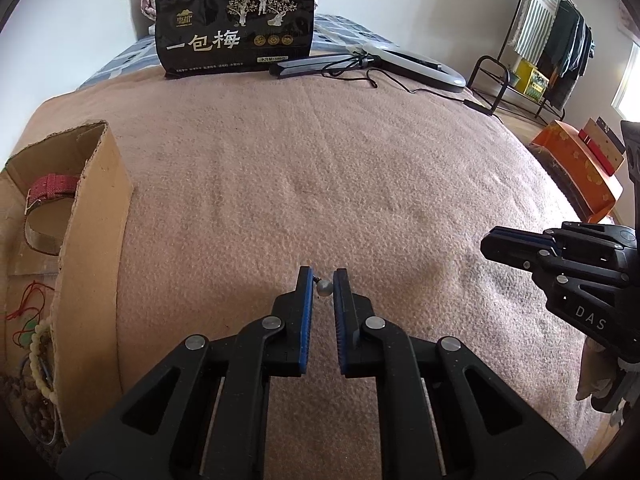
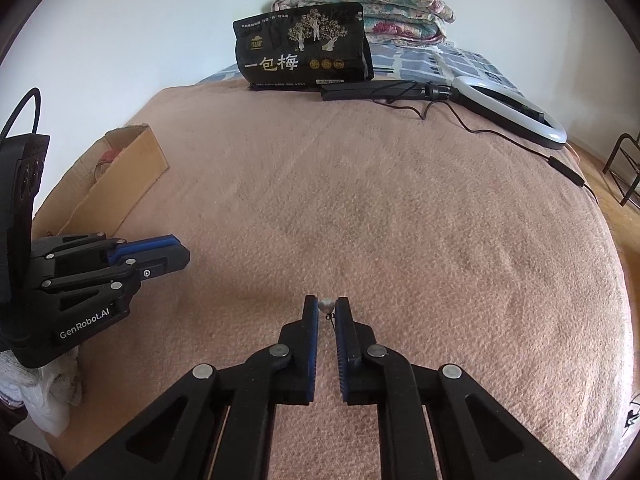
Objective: Organize jewelry
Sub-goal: 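Carry both pearls with both tools over the cardboard box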
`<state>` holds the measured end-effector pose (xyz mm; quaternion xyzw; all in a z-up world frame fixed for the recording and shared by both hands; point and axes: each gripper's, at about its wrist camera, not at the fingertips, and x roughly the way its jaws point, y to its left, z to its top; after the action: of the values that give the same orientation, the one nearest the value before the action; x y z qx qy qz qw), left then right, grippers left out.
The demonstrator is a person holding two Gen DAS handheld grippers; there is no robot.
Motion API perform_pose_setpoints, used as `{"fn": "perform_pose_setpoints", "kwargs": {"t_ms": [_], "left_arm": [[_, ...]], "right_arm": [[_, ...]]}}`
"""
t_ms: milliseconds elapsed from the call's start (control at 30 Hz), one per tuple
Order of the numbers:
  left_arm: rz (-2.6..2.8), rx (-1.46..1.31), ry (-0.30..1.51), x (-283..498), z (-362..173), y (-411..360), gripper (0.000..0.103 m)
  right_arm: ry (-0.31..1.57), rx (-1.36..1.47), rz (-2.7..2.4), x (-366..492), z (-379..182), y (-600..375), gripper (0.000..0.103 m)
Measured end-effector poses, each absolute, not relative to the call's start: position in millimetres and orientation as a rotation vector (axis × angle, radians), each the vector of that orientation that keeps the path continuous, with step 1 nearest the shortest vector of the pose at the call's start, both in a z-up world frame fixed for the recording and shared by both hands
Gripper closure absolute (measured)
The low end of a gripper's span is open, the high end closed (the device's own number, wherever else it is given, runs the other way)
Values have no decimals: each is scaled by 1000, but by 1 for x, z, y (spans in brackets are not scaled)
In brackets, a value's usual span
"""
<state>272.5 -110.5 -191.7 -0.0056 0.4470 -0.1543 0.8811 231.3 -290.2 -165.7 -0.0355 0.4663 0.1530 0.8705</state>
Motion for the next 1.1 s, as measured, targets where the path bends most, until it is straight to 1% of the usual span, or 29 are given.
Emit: {"fn": "perform_pose_setpoints", "kwargs": {"t_ms": [567,1100], "left_arm": [[-316,-49,834,244,-132,-86,95],[-256,-56,732,205,-76,-29,95]], "right_arm": [[886,-49,336,203,-104,-280,97],[809,-98,416,171,-42,-222,97]]}}
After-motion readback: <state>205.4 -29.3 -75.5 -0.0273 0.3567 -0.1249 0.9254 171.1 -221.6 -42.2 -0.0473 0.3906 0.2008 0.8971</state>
